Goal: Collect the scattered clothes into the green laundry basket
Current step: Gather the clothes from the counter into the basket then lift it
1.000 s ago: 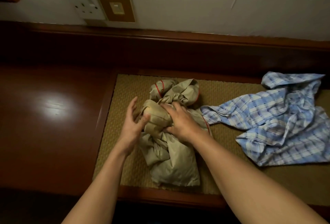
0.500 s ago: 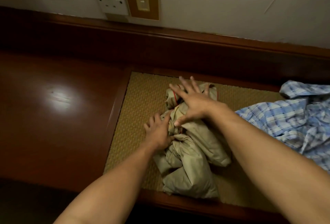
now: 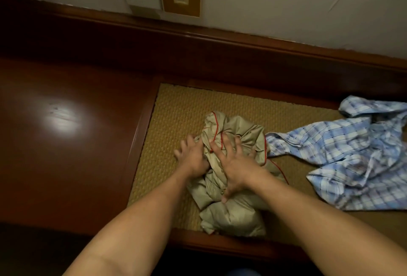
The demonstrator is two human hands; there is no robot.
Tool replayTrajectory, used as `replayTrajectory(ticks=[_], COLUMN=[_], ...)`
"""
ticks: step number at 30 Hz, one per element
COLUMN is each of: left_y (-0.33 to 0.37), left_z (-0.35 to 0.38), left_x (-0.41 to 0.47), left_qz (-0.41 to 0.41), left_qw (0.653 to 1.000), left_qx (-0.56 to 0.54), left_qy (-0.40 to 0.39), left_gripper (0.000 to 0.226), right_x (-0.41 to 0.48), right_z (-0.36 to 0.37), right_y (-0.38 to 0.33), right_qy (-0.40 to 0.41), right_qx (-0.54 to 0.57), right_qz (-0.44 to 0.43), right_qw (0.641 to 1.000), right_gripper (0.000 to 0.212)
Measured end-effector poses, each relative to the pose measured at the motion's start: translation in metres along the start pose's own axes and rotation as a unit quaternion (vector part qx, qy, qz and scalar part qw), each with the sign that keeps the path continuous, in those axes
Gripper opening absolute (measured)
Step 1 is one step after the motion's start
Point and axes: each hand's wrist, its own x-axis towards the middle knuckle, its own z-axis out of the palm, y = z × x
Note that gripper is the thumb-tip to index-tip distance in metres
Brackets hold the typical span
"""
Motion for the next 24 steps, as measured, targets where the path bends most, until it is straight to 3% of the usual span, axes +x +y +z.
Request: replayTrajectory(ticks=[5, 10, 17, 24], left_y=[-0.022, -0.042, -0.041, -0.035], left_z=[-0.004, -0.006, 0.008, 0.033], left_x=[-0.010, -0.057, -0.145, -0.239], left_qz=[0.019, 0.040, -0.010, -0.096], left_qw=[0.994, 0.975, 0.990, 0.985], left_qx=[-0.101, -0.218, -0.133, -0.071], left_qy=[-0.046, -0.018, 0.045, 0.129], left_gripper=[0.104, 0.098, 0.100, 0.105], right_x=[0.007, 0.006, -0.011, -0.050], right_z=[0.028, 0.025, 0.025, 0.062], right_y=[0.013, 0.023, 0.014, 0.001], right_qy=[0.147, 0.203, 0.246, 0.223], right_qx=[-0.012, 0.016, 0.048, 0.055], right_qz=[-0.024, -0.048, -0.049, -0.141], right_qw=[0.989, 0.978, 0.967, 0.963], right_gripper=[0.137, 0.102, 0.086, 0.084])
